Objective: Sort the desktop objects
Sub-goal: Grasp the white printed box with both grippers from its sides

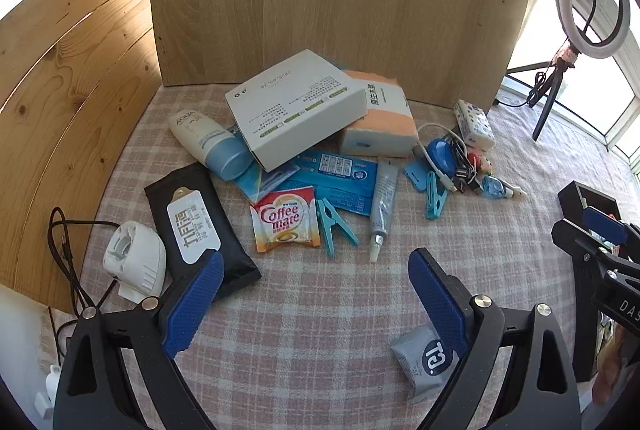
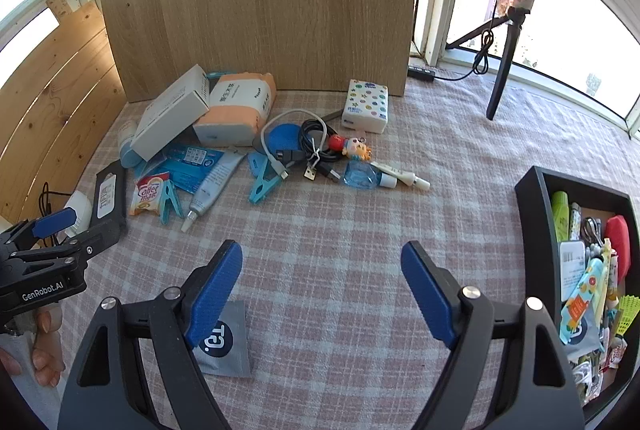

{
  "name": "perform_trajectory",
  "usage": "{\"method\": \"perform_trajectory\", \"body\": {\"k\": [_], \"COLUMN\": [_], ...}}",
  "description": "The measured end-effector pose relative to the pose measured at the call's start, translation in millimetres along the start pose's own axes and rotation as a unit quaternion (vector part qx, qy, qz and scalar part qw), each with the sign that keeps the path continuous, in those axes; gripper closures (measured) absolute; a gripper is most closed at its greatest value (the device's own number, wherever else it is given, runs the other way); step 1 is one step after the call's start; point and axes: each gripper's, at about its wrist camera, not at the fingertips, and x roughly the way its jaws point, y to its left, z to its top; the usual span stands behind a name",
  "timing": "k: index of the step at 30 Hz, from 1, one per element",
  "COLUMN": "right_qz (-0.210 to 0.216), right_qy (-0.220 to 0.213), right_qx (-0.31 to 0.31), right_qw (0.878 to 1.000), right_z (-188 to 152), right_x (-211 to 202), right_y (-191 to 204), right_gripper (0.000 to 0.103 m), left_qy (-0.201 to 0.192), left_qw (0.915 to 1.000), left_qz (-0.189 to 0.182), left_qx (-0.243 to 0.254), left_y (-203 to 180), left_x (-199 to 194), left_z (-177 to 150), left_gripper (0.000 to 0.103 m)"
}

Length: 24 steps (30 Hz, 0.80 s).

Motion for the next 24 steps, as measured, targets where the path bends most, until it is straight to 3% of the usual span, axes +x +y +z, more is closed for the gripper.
{"method": "perform_trajectory", "body": {"k": [5, 9, 13, 17, 19, 24], "right_qz": [0.009, 0.027, 0.066, 0.081, 0.088, 0.114], "right_qy": [-0.011, 0.009, 0.049, 0.079, 0.099, 0.138], "right_qx": [-0.057, -0.092, -0.082, -0.077, -0.075, -0.057], "right_qw": [0.998, 0.995, 0.993, 0.991, 0.988, 0.982], "right_z": [66.3, 105.0, 138.8, 165.8, 176.5, 190.6], "right_x": [7.0, 26.4, 60.6, 99.2, 120.3, 163.4], "right_y": [32.9, 62.0, 81.1, 97.7, 103.7, 111.3], "right_gripper": [0.033, 0.035, 0.05, 0.055, 0.057, 0.061], "left_qy": [0.016, 0.027, 0.048, 0.082, 0.098, 0.119], "left_qw": [0.9977, 0.9953, 0.9925, 0.9879, 0.9855, 0.9801], "left_qz": [-0.026, -0.026, -0.043, -0.05, -0.054, -0.058], "left_qx": [-0.061, -0.089, -0.104, -0.121, -0.128, -0.149], "left_y": [31.2, 48.2, 58.1, 65.0, 67.5, 75.4], "left_x": [7.9, 23.1, 47.2, 80.3, 94.9, 120.1], "left_z": [43.5, 72.3, 95.5, 111.0, 114.9, 116.4], "left_gripper": [0.01, 0.012, 0.013, 0.016, 0.026, 0.027]}}
